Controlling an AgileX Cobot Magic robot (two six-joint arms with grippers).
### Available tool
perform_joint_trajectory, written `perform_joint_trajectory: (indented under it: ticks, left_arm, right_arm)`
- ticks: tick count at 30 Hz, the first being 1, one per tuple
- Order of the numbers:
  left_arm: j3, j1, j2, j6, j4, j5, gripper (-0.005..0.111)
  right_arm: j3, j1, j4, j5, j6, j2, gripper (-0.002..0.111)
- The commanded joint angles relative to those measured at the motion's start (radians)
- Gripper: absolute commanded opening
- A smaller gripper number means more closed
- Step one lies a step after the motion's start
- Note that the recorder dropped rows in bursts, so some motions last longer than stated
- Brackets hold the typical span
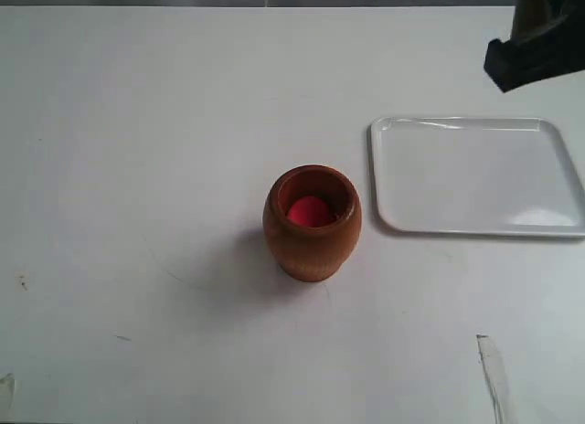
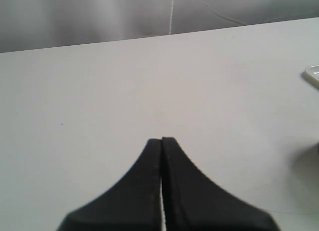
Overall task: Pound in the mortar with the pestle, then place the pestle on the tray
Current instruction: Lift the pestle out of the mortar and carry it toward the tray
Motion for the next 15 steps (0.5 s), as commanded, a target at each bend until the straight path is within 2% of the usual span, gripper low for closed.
perform_joint_trajectory:
  ticks: [1,4,7,12,15]
  left_arm:
    - [0.001,-0.008,-0.001,-0.008,-0.007,-0.003,0.000]
    - [0.001,-0.008,-0.001,-0.008,-0.007,-0.003,0.000]
    - [0.001,-0.008,-0.001,-0.008,-0.007,-0.003,0.000]
    - [0.001,-0.008,-0.001,-0.008,-0.007,-0.003,0.000]
    - [0.001,-0.008,-0.001,-0.008,-0.007,-0.003,0.000]
  right_arm:
    - [-0.007,-0.004,0.206,-0.014,-0.216,0.035,0.000]
    - [-0.015,-0.020,0.221,0.004,-0.229,0.098,0.000]
    - [-0.056,-0.076,0.321,0.060,-0.302,0.182,0.000]
    - [-0.174,-0.229,0.577,0.279,-0.511,0.341,0.000]
    - [-0.239,-0.306,0.642,0.417,-0.525,0.426,0.000]
